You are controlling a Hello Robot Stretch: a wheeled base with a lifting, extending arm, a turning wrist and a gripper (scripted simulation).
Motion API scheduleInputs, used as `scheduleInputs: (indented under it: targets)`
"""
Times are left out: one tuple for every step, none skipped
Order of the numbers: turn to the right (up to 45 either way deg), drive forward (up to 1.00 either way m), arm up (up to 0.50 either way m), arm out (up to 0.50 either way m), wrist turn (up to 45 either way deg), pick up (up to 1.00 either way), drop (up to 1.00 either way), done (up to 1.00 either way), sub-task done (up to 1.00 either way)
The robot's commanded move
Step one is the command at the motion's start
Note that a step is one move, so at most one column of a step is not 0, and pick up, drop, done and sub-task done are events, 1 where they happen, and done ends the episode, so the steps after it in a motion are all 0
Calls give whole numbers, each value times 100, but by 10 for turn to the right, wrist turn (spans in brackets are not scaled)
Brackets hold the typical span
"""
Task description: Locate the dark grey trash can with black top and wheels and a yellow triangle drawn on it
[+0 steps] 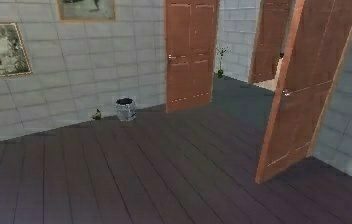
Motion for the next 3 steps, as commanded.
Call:
scheduleInputs:
  targets:
    - [-150,0,0,0,0,0,0,0,0]
    - [0,10,0,0,0,0,0,0,0]
    - [-60,0,0,0,0,0,0,0,0]
